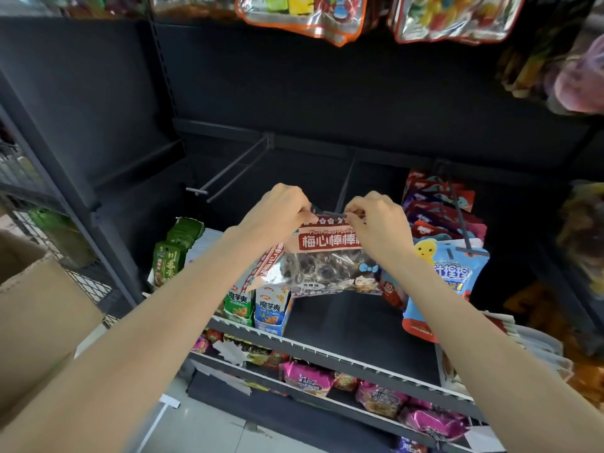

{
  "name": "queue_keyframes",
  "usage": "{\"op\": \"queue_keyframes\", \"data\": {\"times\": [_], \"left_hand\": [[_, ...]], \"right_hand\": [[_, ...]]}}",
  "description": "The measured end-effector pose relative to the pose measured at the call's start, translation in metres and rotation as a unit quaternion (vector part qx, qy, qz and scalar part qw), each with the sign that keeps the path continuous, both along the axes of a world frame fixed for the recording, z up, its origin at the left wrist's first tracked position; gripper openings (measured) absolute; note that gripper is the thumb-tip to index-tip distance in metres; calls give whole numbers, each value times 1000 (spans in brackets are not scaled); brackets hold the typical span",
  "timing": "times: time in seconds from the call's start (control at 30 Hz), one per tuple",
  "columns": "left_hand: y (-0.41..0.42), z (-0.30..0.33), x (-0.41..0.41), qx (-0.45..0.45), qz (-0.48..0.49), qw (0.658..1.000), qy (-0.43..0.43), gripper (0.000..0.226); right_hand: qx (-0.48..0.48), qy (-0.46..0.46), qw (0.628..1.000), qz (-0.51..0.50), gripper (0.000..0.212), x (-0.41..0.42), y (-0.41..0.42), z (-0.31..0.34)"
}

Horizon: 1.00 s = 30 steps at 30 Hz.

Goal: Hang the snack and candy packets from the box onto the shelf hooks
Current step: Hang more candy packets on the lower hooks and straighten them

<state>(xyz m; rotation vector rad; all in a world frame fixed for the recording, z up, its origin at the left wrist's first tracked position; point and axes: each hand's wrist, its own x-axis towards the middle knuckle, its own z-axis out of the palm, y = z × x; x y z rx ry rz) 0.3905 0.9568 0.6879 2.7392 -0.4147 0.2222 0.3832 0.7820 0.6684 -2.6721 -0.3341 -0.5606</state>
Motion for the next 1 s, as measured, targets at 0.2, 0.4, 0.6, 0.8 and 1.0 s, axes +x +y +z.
{"op": "queue_keyframes", "data": {"times": [0.2, 0.4, 0.6, 0.8, 1.0], "left_hand": [[-2, -2, 11, -6, 12, 999, 35, 24], [9, 6, 21, -29, 49, 998, 19, 24], [9, 6, 29, -47, 101, 994, 11, 28], [15, 0, 33, -117, 122, 985, 27, 27], [16, -6, 23, -182, 105, 976, 51, 25]], "right_hand": [[-23, 4, 999, -31, 22, 11, 4, -5], [-1, 16, 996, -85, 25, 43, 5, -2], [38, 47, 985, -160, 28, 78, 10, 3], [58, 92, 977, -182, 35, 106, 12, -1], [111, 15, 988, -105, 42, 104, 2, -9]]}}
